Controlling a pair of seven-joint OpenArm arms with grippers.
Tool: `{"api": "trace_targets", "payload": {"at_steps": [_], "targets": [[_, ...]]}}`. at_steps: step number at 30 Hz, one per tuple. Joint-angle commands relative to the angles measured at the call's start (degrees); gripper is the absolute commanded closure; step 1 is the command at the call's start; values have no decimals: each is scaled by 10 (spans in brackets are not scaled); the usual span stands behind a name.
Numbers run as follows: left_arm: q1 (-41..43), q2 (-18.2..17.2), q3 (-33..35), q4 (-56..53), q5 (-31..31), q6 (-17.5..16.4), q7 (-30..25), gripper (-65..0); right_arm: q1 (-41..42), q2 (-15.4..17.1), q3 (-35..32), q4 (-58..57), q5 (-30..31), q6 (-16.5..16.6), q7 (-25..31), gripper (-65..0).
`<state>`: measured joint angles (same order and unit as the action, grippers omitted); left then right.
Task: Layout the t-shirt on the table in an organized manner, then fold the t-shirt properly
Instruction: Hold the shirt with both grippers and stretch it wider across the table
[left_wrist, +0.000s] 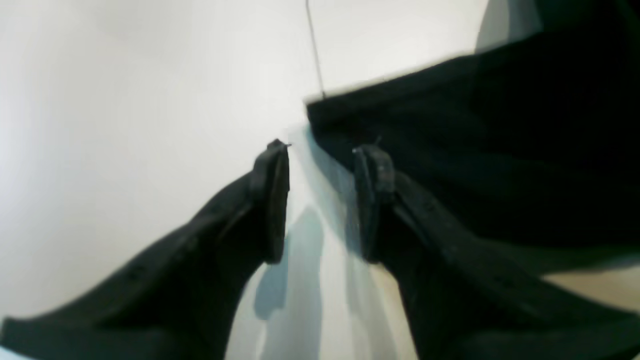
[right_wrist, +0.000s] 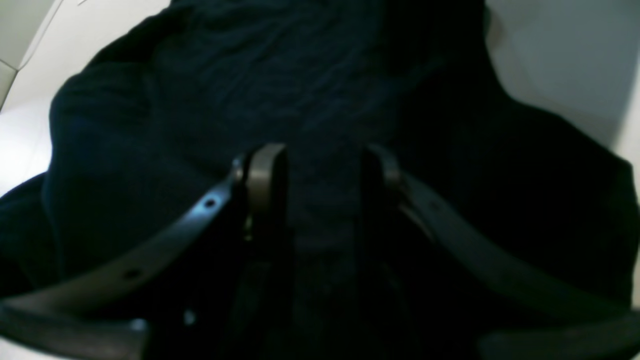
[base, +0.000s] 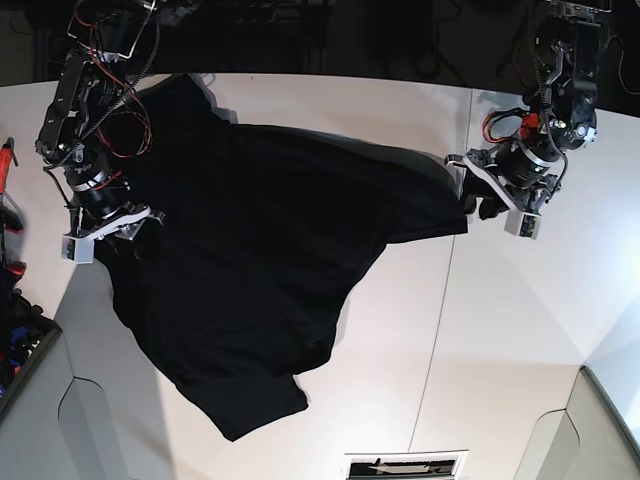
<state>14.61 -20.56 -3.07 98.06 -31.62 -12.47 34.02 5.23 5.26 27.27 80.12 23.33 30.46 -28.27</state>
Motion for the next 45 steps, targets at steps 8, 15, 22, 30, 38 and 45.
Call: {"api": "trace_targets", "payload": {"at_steps": [8,15,22,30,38,45], "targets": [[-42,52,-3,-64,-2,-43,-7,-255,7,6,1,7,11,3,14,-245],[-59,44,-3,-66,46,-43,-12,0,8,6,1,1,-35,3,16,0],[-56,-18,-36,-65,46,-33,-16,0,7,20,1,-6,-80,-7,28,0],[-31,-21,-205,-65,0,2,-5,0,7,59,1,-98,-78,-7,28,0],[-16,-22,-317,-55,-119,-59,59,0,-9,62,12,-113,-51,-7,28,0],[89,-22,-363,5,-373,-275,156,0,-45,68,74,-89,-18,-7,25,0]]}}
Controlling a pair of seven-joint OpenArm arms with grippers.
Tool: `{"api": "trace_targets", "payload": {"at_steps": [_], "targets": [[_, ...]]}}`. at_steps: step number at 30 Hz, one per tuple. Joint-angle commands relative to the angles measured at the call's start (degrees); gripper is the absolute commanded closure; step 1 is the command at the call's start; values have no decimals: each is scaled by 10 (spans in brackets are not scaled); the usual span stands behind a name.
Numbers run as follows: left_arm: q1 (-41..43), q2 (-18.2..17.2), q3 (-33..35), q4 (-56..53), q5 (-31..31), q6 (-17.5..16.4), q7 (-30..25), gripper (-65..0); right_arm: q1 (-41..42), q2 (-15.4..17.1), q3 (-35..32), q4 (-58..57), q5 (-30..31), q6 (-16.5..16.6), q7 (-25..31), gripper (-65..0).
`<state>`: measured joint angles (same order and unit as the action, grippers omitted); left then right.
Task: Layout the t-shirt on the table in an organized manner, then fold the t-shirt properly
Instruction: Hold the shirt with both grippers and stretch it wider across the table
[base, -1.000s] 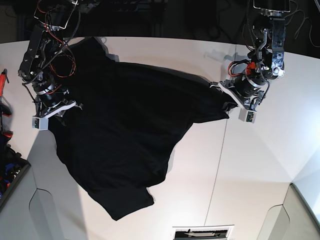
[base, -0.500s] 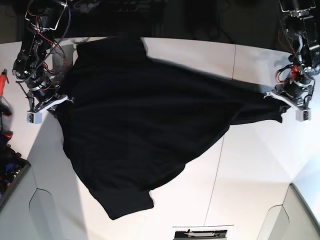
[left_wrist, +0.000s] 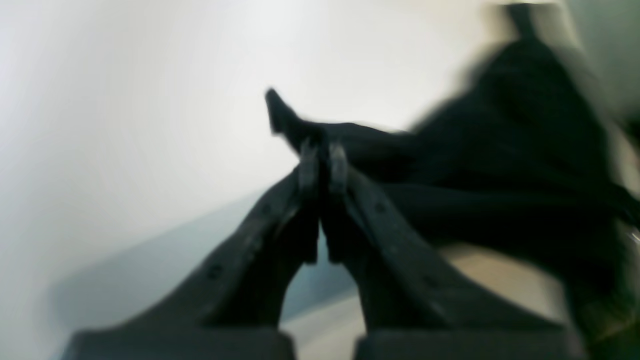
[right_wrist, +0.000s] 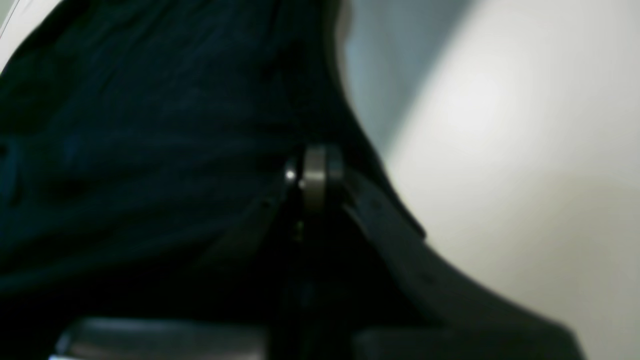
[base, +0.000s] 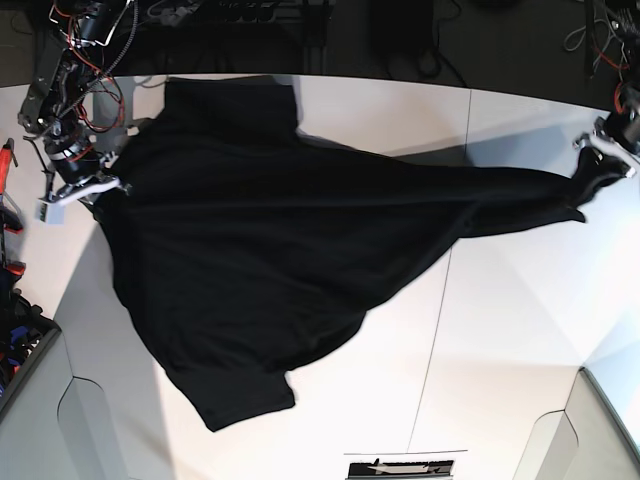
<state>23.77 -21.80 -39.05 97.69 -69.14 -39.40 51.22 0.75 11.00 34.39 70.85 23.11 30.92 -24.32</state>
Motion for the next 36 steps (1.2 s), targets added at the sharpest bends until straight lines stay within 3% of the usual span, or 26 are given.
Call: {"api": "trace_targets", "payload": {"at_steps": [1,3,7,11,13,16,21,24,26,29,36], "targets": [[11,-8,-2,17,-46,-6,21,0,-5,14,10,4,-10,-11,-17,0],[27,-9,-2,30,-121,-6,70,0,-15,19,21,4,-5,-11,-16,0],[29,-11,-2,32,-155,-6,95,-24,-22,34,24,4,20,-8,-16,0],[27,-11,-2,32,-153,-6,90,-243,-17,38,24,5,38,0,-16,0],[27,-11,-2,32,-134,-6,79,-303,-15,37,24,5,58,0,-17,0],[27,-11,-2,32,-80,-6,35,-305,-11,37,24,5,74,0,-16,0],[12,-11,-2,38,-74,-6,11,-305,-10,37,24,19,111,11,-35,0],[-14,-11,5,48,-53,-6,11,-305,-10,37,24,47,139,11,-51,-255],[-37,-11,24,48,-26,-6,10,-305,-9,37,24,73,139,11,-51,-343],[-71,-11,87,46,47,-6,-14,-305,-9,37,24,116,137,10,-51,-347],[-145,-11,276,4,312,-2,-136,-305,7,32,22,138,103,8,-55,-347]]}}
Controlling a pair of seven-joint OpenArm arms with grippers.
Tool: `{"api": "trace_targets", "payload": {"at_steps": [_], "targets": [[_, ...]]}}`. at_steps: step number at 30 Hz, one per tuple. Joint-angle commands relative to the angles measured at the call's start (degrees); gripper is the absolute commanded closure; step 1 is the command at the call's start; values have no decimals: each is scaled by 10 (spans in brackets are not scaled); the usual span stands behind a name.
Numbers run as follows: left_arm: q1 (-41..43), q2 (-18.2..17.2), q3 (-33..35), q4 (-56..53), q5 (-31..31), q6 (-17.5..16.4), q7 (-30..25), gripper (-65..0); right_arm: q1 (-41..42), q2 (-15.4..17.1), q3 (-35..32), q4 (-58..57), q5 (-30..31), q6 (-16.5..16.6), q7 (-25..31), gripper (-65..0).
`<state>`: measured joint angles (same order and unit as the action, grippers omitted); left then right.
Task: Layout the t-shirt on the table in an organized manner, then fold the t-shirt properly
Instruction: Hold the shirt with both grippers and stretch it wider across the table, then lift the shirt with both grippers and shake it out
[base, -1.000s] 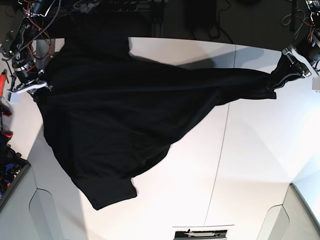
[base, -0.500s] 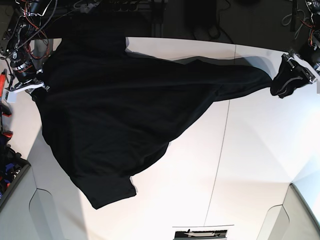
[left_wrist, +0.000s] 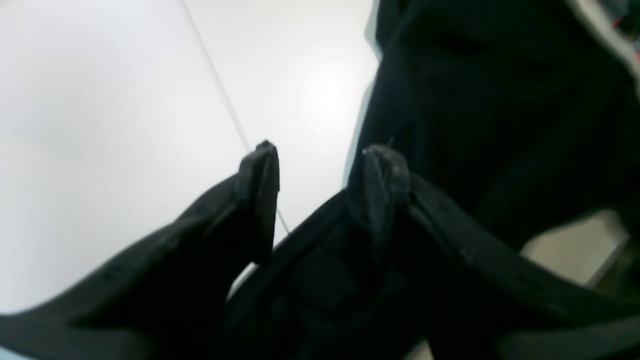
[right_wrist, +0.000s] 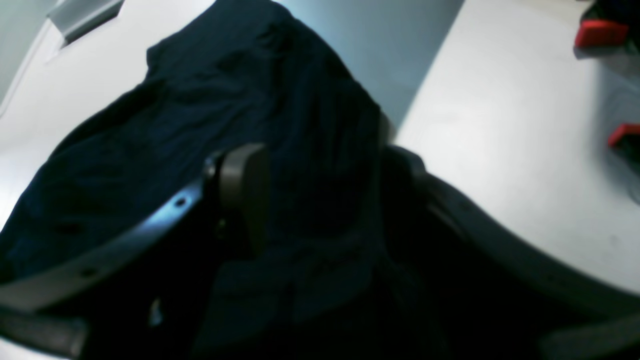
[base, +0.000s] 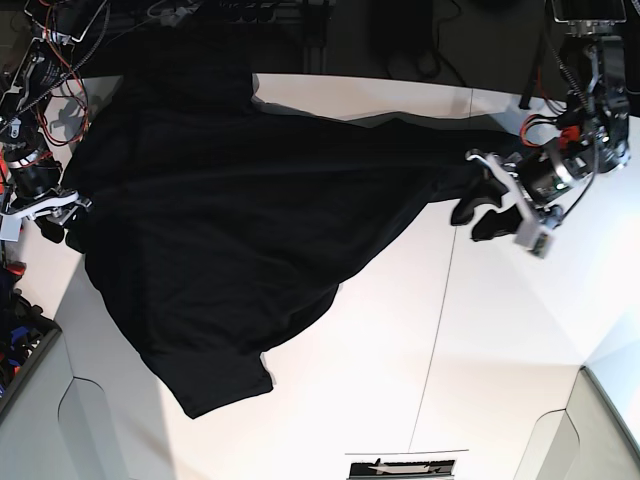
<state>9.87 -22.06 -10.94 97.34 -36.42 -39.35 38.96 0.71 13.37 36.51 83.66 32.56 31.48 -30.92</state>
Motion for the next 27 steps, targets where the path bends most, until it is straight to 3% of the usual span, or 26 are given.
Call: {"api": "trace_targets", "payload": {"at_steps": [1,5,10,15,18,20,23,27], "targets": [[-17,-8,14,-3,11,2,-18,-305,7,8,0,10,9,2,11,-347],[-47,-9,73,-41,91,16,-20,-304,7,8,-3,9,8,2,11,-347],[-42,-21,107,-56,148,38,-30,-297,7,7,-3,9,9,2,11,-347],[-23,-30,123,-56,184,42,-55,-203,7,7,-5,8,9,2,11,-346],[-11,-30,124,-56,205,49,-78,-163,5,7,-24,6,5,2,11,-257],[-11,-30,124,-56,224,102,-79,-163,5,8,-48,-2,-23,2,11,-182],[-15,-31,124,-56,273,179,-85,-163,5,8,-88,-25,-53,2,14,-164],[-14,-31,124,-56,299,197,-94,-163,5,8,-125,-69,-82,-2,14,-164]]}}
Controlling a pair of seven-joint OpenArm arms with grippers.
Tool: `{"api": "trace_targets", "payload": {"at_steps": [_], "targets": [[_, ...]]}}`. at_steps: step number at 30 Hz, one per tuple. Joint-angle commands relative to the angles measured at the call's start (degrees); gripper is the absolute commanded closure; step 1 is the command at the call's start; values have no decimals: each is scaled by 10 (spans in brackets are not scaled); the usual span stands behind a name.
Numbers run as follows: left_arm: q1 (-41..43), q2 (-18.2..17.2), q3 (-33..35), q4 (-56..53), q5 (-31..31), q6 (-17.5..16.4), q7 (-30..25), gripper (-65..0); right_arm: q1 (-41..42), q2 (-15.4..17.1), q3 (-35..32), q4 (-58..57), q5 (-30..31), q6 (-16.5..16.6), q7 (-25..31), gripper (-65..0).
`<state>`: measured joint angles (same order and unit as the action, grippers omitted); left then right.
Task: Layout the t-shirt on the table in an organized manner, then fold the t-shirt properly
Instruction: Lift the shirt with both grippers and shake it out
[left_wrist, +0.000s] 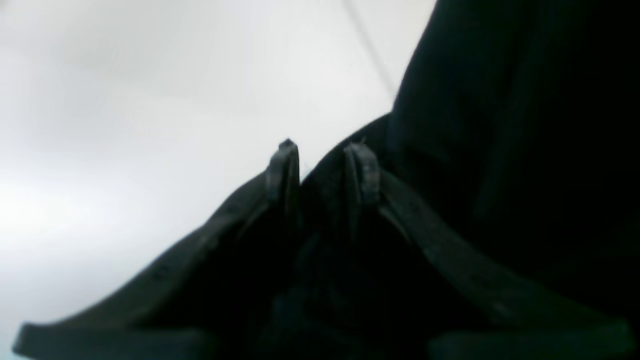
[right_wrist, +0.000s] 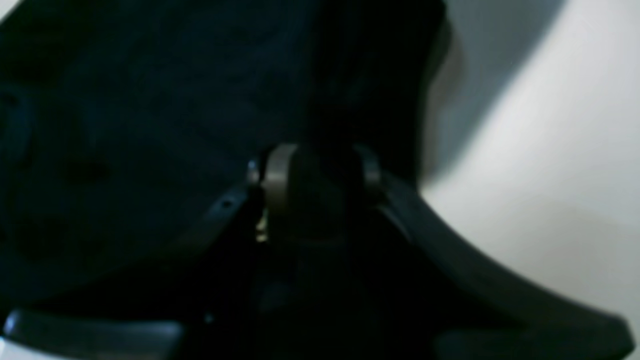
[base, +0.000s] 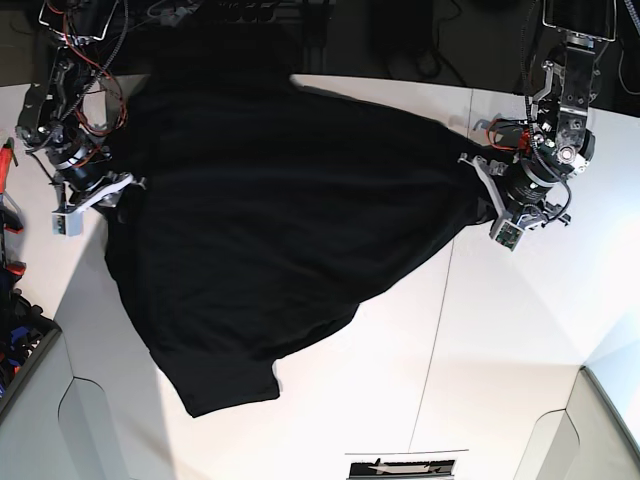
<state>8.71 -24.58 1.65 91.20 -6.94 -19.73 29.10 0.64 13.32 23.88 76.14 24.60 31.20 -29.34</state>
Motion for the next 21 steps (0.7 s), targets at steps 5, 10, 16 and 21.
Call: {"api": "trace_targets", "payload": {"at_steps": [5,10,16,21], "targets": [[-3,-20,-3,5,25,80,7,-163,2,12,6,-34,-46,-2,-2,-56],[-3,-57,-3,5,93,207,18,-163,-17,23,38,-35,-47,-2,0,-25],[-1,-69,-3,6,139,303,53,-163,-21,46,62,-35,-22,-1,0,-25],[17,-68,-3,63,92,283,53,-163,-21,48,62,-35,30,-1,-1,-25]]}}
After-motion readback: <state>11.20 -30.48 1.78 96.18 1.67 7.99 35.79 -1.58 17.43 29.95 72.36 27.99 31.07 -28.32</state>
